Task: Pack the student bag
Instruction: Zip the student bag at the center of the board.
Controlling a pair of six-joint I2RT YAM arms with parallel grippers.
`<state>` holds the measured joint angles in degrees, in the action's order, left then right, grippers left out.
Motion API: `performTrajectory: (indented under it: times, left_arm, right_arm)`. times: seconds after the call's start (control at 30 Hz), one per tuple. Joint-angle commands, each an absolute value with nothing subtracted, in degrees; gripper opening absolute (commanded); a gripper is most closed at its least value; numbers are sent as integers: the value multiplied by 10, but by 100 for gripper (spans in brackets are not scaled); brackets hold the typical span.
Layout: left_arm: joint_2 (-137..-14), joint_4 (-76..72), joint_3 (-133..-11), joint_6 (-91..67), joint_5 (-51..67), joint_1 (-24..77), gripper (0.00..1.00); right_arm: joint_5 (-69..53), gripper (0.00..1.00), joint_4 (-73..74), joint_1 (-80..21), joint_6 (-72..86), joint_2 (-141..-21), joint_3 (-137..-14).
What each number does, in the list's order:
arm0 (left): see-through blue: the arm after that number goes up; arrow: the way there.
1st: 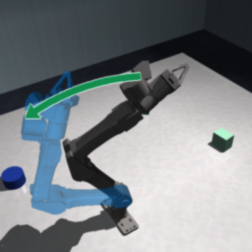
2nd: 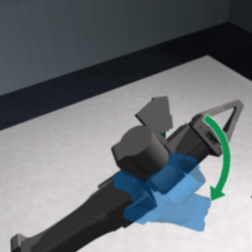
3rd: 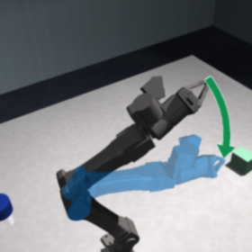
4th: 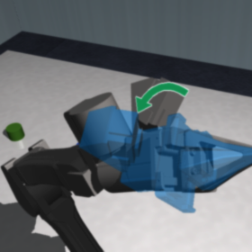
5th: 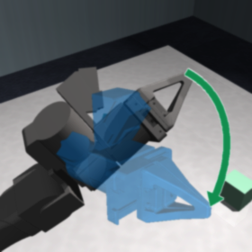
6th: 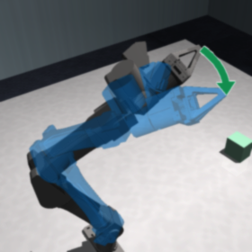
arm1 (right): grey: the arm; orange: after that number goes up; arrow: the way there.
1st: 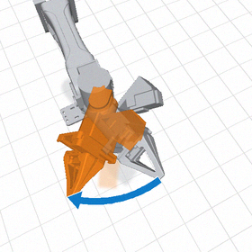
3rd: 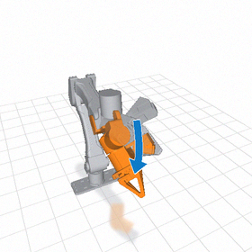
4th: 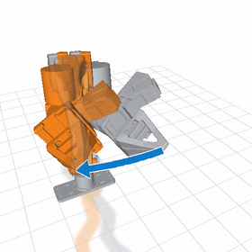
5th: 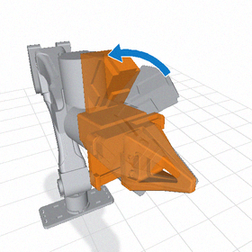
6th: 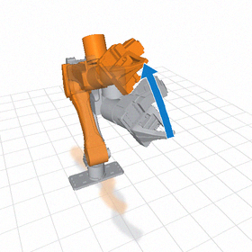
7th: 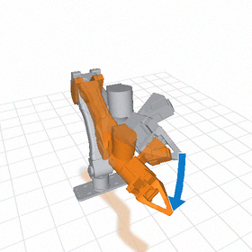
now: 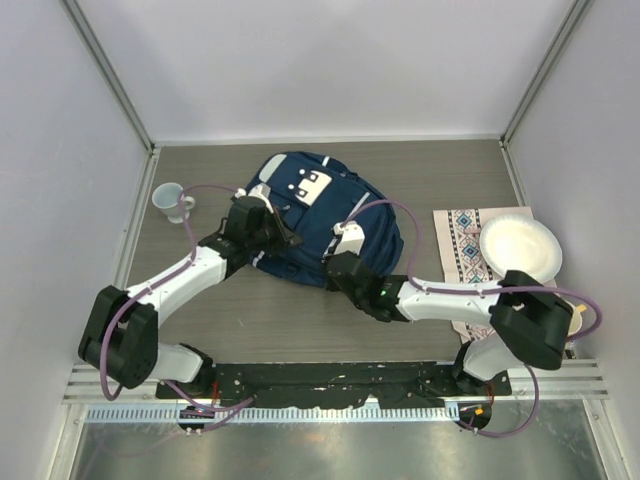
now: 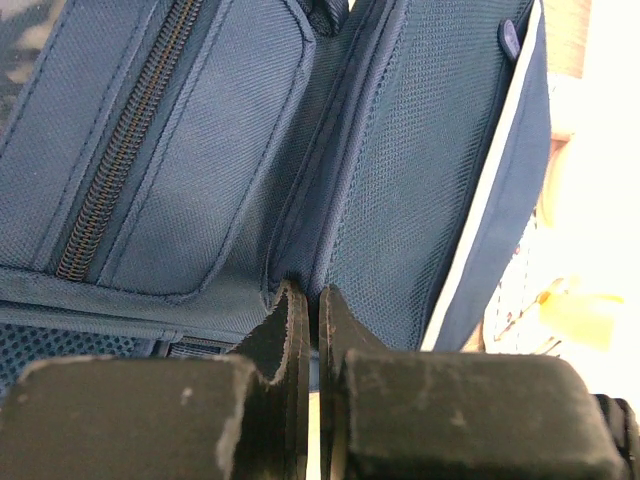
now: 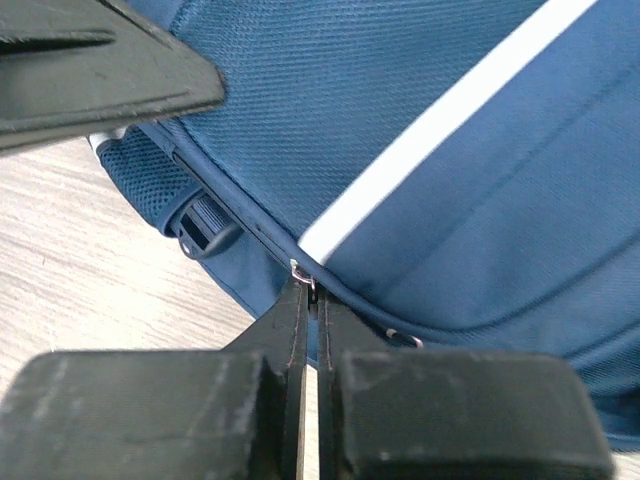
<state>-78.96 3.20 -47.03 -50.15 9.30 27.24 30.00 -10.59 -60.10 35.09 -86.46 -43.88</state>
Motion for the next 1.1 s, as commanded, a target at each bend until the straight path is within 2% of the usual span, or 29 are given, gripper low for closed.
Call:
performTrajectory:
  times: [0.0, 0.47, 0.5, 0.57, 0.63, 0.7, 0.73, 0.8, 0.93, 1.07]
  left_arm:
    - [-741, 130, -504, -419, 4, 262, 0]
    - [-681, 189, -469, -413, -82, 257, 1]
    - [-676, 189, -467, -415, -87, 257, 5]
    - [-667, 188, -464, -423, -84, 257, 20]
    - [-666, 178, -464, -431, -68, 257, 42]
    - [-664, 171, -464, -441, -59, 257, 60]
    - [-665, 159, -462, -448, -48, 257, 64]
    - [-666, 142, -458, -481, -36, 257, 73]
    - [-658, 85, -428, -548, -2, 258, 78]
    - [-626, 65, -393, -607, -27, 277, 80]
  right_arm:
    - [351, 1, -43, -586, 286, -799, -409]
    - [362, 1, 11, -582, 201, -737, -381]
    - [354, 1, 12, -582, 201, -739, -383]
    - [326, 1, 10, -582, 214, -741, -393]
    - [309, 1, 4, -581, 227, -744, -397]
    - [288, 1, 4, -582, 246, -748, -400]
    - [284, 1, 3, -582, 251, -748, -401]
    - [273, 1, -15, -582, 272, -748, -397]
    - [255, 1, -31, -582, 296, -751, -389]
    - [262, 1, -34, -582, 304, -763, -393]
